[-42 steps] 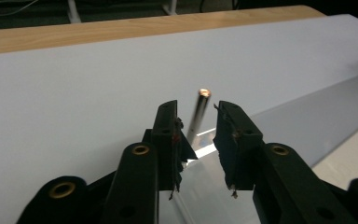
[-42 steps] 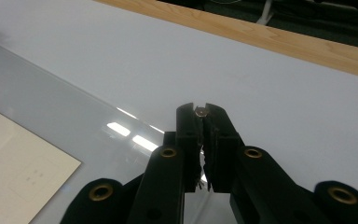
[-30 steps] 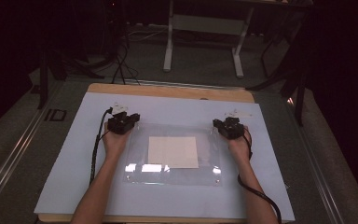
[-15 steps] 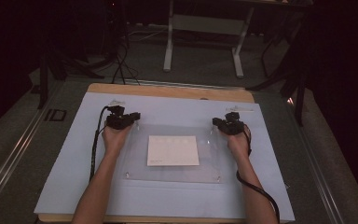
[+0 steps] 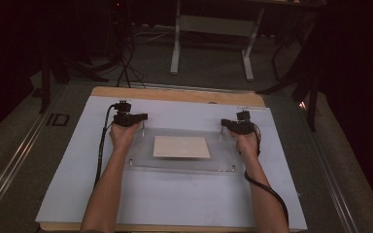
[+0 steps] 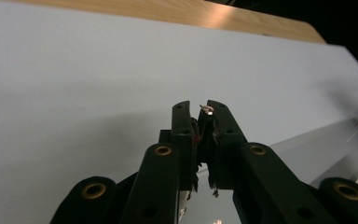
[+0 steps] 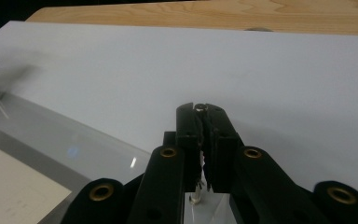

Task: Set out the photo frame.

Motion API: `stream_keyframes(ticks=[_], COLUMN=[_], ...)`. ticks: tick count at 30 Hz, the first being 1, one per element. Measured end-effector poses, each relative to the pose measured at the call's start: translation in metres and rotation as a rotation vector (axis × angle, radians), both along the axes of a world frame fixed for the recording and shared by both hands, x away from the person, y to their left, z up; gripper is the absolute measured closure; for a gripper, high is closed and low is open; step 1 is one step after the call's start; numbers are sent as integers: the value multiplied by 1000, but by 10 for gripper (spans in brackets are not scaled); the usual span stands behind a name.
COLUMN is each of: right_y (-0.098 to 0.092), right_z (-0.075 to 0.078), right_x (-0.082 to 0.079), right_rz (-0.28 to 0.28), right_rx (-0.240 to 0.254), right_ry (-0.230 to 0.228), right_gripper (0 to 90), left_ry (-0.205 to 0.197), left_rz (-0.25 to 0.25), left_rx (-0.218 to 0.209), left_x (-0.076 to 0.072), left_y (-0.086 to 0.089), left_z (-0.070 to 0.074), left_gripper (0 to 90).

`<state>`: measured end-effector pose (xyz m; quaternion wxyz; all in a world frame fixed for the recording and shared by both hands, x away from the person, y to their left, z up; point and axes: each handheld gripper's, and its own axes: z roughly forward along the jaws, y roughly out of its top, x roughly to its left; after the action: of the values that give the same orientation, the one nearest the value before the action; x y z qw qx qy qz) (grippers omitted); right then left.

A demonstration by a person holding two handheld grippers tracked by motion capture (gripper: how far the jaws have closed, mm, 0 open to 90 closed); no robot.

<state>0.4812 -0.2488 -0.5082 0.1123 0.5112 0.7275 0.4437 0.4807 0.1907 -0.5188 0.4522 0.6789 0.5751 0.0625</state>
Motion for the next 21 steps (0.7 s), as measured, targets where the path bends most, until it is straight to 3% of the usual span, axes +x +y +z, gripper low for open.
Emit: stream_keyframes(ticks=[2, 4, 8, 14, 16, 21], right_y=[1, 1, 1, 5, 4, -1], right_z=[0, -1, -2, 1, 4, 9], right_x=[3, 4, 5, -2, -6, -21], right_rz=[-11, -19, -20, -12, -3, 11], right_rx=[4, 12, 14, -66, -84, -120], right_ry=[7, 12, 7, -39, -64, -118], right_gripper=[858, 858, 856, 827, 772, 731], left_ry=[8, 19, 36, 49, 54, 54], left_rz=[1, 10, 22, 36, 36, 38], left_rx=[16, -10, -22, -32, -36, -41], left_x=[3, 5, 7, 8, 8, 9], left_y=[-2, -1, -1, -1, -1, -1], left_z=[1, -1, -2, -2, -2, -2], left_gripper=[837, 836, 834, 831, 830, 829])
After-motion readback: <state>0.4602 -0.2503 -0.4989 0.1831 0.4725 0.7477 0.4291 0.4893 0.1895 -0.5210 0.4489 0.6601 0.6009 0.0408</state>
